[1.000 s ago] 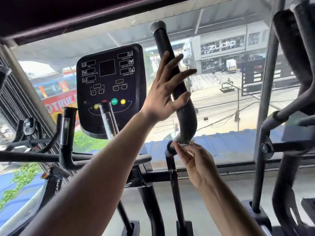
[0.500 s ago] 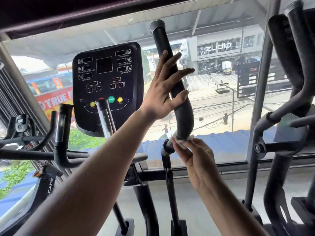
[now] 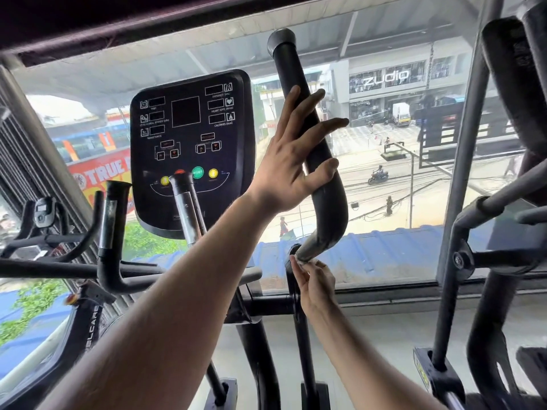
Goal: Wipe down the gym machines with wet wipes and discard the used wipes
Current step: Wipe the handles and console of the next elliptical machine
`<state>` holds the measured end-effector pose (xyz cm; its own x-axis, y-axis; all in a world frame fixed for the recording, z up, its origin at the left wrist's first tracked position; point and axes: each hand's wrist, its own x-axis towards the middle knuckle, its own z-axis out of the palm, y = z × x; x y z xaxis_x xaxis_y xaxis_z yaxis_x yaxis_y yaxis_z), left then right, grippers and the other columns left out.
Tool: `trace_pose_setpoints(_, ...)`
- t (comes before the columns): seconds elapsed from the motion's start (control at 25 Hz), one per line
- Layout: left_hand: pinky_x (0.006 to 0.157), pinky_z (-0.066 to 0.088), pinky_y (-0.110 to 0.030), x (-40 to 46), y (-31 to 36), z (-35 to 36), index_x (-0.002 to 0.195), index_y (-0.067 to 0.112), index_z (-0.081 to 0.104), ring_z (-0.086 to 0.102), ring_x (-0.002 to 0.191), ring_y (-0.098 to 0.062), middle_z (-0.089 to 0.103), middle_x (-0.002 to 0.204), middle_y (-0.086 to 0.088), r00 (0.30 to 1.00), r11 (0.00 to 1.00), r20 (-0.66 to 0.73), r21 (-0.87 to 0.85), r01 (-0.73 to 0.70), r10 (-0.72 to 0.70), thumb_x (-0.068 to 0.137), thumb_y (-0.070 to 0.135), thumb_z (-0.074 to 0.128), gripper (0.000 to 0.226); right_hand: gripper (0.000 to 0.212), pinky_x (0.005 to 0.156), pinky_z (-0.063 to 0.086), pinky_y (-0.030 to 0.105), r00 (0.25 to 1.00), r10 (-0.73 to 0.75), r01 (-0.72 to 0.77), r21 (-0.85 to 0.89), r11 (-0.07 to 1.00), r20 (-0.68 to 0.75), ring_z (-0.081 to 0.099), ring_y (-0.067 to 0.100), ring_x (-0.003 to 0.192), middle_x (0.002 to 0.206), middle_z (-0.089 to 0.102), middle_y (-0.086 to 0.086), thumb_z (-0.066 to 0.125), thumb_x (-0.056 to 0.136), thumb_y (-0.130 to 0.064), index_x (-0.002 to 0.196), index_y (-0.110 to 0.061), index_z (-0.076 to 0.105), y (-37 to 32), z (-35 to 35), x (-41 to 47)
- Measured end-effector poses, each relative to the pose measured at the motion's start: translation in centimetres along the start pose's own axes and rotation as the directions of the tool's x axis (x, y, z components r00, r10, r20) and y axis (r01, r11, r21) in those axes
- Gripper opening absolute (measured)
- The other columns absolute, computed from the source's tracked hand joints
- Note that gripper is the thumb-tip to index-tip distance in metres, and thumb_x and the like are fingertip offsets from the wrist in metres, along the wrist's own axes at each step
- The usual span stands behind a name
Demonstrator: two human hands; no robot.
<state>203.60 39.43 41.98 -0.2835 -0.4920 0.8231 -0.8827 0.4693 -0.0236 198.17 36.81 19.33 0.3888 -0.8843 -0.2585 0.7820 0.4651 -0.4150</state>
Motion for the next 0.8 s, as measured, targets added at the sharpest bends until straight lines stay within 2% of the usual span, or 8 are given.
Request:
trace_pose_setpoints(0.12, 0.128, 0.002, -0.036, 0.0, 0.0, 0.1, 0.141, 0.012, 0.061, 0.000, 0.159, -0.042, 0.029, 0.166, -0.018, 1.000, 1.000, 0.007, 0.007, -0.004, 0.004, 0.095, 0.048, 0.050, 0.060, 0.028, 0.097, 0.058, 0.040, 0.999, -0.019, 0.017, -0.063, 0.998, -0.029, 0.077, 0.024, 0.082, 0.079, 0.075, 0.012, 0.055, 0.089, 0.020, 0.109, 0.000, 0.054, 0.7, -0.3, 1.0)
trace_pose_setpoints(0.16, 0.129, 0.003, -0.037, 0.0, 0.0, 0.1, 0.141, 0.012, 0.062, 0.000, 0.159, -0.043, 0.029, 0.166, -0.018, 1.000, 1.000, 0.006, 0.006, -0.002, 0.002, 0.095, 0.048, 0.050, 0.059, 0.027, 0.094, 0.060, 0.039, 1.000, -0.017, 0.016, -0.064, 0.998, -0.026, 0.077, 0.024, 0.082, 0.082, 0.074, 0.014, 0.056, 0.089, 0.020, 0.110, 0.003, 0.055, 0.7, -0.4, 1.1)
trace_pose_setpoints(0.28, 0.128, 0.004, -0.038, 0.1, 0.0, 0.0, 0.139, 0.014, 0.064, 0.000, 0.159, -0.041, 0.028, 0.166, -0.018, 1.000, 1.000, 0.010, -0.006, 0.019, -0.019, 0.095, 0.049, 0.051, 0.058, 0.032, 0.075, 0.063, 0.031, 0.999, 0.034, -0.033, -0.019, 0.999, 0.011, 0.076, 0.033, 0.094, 0.101, 0.073, 0.025, 0.054, 0.089, 0.019, 0.121, 0.019, 0.056, -0.3, -0.6, 0.4)
trace_pose_setpoints(0.36, 0.128, 0.005, -0.038, 0.0, -0.1, -0.1, 0.138, 0.016, 0.064, -0.001, 0.160, -0.038, 0.027, 0.167, -0.016, 0.999, 0.999, 0.019, -0.014, 0.029, -0.029, 0.095, 0.050, 0.052, 0.056, 0.030, 0.071, 0.063, 0.029, 0.995, 0.078, -0.079, 0.020, 0.997, 0.057, 0.073, 0.036, 0.102, 0.107, 0.071, 0.029, 0.050, 0.092, 0.017, 0.121, 0.020, 0.057, -1.6, 0.0, -1.4)
trace_pose_setpoints(0.48, 0.127, 0.005, -0.036, 0.0, 0.0, -0.2, 0.139, 0.019, 0.064, -0.002, 0.161, -0.034, 0.025, 0.169, -0.012, 0.998, 0.999, 0.031, -0.012, 0.048, -0.047, 0.095, 0.052, 0.052, 0.056, 0.024, 0.074, 0.064, 0.031, 0.984, 0.089, -0.096, 0.041, 0.995, 0.153, 0.070, 0.039, 0.110, 0.113, 0.069, 0.030, 0.046, 0.095, 0.015, 0.114, 0.017, 0.061, -4.1, 1.2, -5.1)
trace_pose_setpoints(0.64, 0.125, 0.002, -0.029, 0.1, 0.2, -0.5, 0.140, 0.024, 0.062, -0.005, 0.161, -0.027, 0.021, 0.171, -0.007, 0.996, 0.997, 0.053, -0.004, 0.077, -0.077, 0.094, 0.058, 0.049, 0.059, 0.018, 0.074, 0.064, 0.031, 0.966, 0.070, -0.077, 0.020, 0.997, 0.250, 0.072, 0.038, 0.105, 0.109, 0.071, 0.029, 0.047, 0.094, 0.014, 0.103, 0.011, 0.062, -7.3, 2.6, -10.0)
trace_pose_setpoints(0.8, 0.125, 0.006, -0.039, 0.0, 0.4, -0.7, 0.142, 0.027, 0.061, -0.005, 0.161, -0.025, 0.020, 0.171, -0.005, 0.993, 0.996, 0.070, 0.022, 0.091, -0.092, 0.094, 0.060, 0.046, 0.060, 0.016, 0.087, 0.060, 0.037, 0.950, 0.040, -0.052, 0.029, 0.998, 0.310, 0.070, 0.041, 0.109, 0.113, 0.068, 0.033, 0.055, 0.084, 0.013, 0.098, 0.007, 0.060, -9.4, 3.8, -13.2)
